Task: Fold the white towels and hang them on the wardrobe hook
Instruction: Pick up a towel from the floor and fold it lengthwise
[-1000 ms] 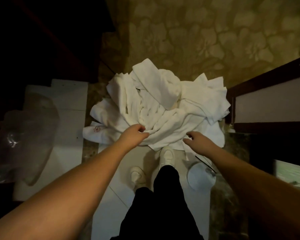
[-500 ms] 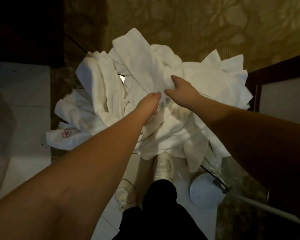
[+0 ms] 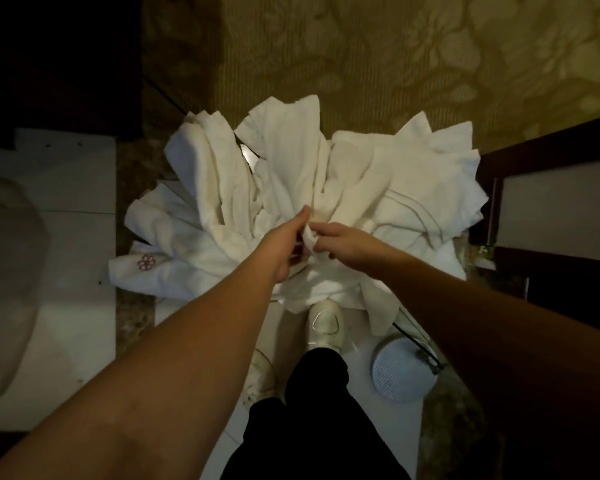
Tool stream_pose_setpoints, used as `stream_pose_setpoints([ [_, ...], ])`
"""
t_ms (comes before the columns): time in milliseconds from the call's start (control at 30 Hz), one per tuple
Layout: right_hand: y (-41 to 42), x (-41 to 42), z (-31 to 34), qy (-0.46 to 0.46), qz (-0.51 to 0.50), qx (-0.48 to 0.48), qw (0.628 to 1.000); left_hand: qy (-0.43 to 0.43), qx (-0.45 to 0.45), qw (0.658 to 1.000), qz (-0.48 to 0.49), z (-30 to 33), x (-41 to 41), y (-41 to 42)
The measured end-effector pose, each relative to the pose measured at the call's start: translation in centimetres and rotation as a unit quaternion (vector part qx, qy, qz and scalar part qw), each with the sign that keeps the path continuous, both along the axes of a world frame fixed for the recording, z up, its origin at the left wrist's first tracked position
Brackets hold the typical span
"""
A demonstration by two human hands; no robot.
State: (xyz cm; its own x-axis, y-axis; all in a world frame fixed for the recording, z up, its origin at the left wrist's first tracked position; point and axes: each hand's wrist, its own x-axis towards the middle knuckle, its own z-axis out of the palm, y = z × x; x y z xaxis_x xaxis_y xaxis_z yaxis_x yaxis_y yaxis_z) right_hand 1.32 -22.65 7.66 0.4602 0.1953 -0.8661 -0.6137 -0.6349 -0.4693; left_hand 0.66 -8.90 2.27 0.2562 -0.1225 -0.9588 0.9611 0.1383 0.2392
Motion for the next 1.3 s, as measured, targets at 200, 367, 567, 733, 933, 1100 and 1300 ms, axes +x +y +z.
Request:
stream_pose_setpoints([
  [200, 1.2, -3.1, 5.3, 0.072, -0.006, 0.054, 0.996, 0.002, 0.001, 1.000, 0.011, 6.6, -2.6, 2.9],
  [367, 2.0, -3.3, 9.8, 0.015, -0.318, 0.088, 0.944, -0.062, -0.031, 0.996, 0.058, 15.1, -4.5, 6.1],
  [567, 5.7, -2.7, 15.9, 0.144, -0.392, 0.179, 0.891, -0.110, -0.095, 0.989, -0.033, 26.4, -7.1, 10.4],
  [733, 9.7, -4.8, 22.8, 0.222, -0.468, 0.262, 0.814, -0.174, -0.099, 0.972, -0.124, 34.5, -9.9, 13.2],
  [933, 12.3, -7.9, 30.5, 0.172, -0.441, 0.293, 0.830, -0.248, -0.060, 0.960, -0.114, 42.3, -14.0, 14.7],
  [1100, 13.4, -10.4, 37.0, 0.114, -0.399, 0.291, 0.862, -0.278, 0.086, 0.956, -0.024, 48.2, -15.6, 14.5],
  [1300, 13.3, -15.6, 44.5, 0.046, -0.279, 0.332, 0.900, -0.352, 0.126, 0.924, 0.077, 54.8, -18.2, 15.8],
])
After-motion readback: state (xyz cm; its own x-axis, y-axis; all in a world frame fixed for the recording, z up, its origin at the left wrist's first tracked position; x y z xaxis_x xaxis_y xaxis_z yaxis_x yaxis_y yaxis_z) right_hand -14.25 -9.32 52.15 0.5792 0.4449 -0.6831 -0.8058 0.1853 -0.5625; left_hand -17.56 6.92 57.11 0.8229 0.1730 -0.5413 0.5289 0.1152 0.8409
